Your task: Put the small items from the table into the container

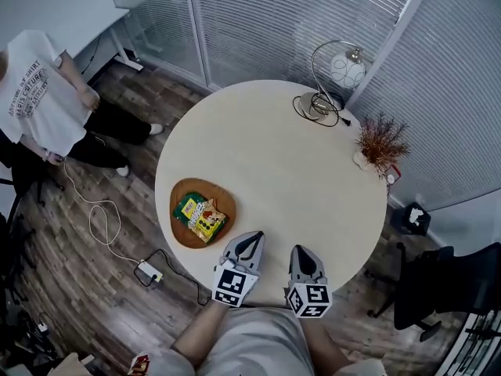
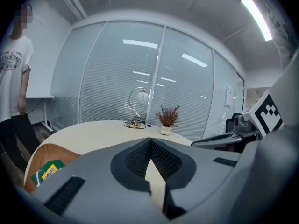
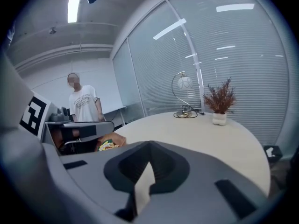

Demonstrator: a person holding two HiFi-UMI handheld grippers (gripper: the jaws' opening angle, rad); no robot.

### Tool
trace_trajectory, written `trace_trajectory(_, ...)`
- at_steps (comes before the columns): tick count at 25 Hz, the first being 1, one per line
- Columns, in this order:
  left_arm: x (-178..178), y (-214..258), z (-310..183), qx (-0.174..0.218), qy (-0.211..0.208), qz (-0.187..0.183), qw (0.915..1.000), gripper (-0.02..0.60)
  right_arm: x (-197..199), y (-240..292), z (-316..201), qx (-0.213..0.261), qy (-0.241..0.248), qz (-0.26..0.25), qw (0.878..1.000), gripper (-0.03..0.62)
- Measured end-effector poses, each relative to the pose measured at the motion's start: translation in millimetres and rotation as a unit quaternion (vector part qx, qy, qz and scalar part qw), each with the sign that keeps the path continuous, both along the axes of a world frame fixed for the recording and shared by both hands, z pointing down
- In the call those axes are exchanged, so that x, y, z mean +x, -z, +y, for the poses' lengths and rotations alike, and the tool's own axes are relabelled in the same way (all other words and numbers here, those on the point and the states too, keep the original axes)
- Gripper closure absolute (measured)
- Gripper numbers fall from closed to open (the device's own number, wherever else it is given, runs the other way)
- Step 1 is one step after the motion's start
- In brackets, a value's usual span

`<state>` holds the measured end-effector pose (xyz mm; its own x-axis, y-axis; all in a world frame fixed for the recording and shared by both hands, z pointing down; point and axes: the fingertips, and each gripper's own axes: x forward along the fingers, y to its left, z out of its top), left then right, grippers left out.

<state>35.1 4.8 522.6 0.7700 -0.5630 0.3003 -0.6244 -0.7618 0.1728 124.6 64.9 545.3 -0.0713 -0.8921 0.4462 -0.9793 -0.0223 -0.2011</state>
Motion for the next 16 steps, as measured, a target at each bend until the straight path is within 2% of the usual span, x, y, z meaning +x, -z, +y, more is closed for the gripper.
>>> trace_trajectory(16, -3.7, 1.4, -5.7, 0.001, 0.015, -0.005, 0.9999, 0.591, -17.0, 20.3, -23.0, 0.022, 0.036, -0.003, 0.999, 0.579)
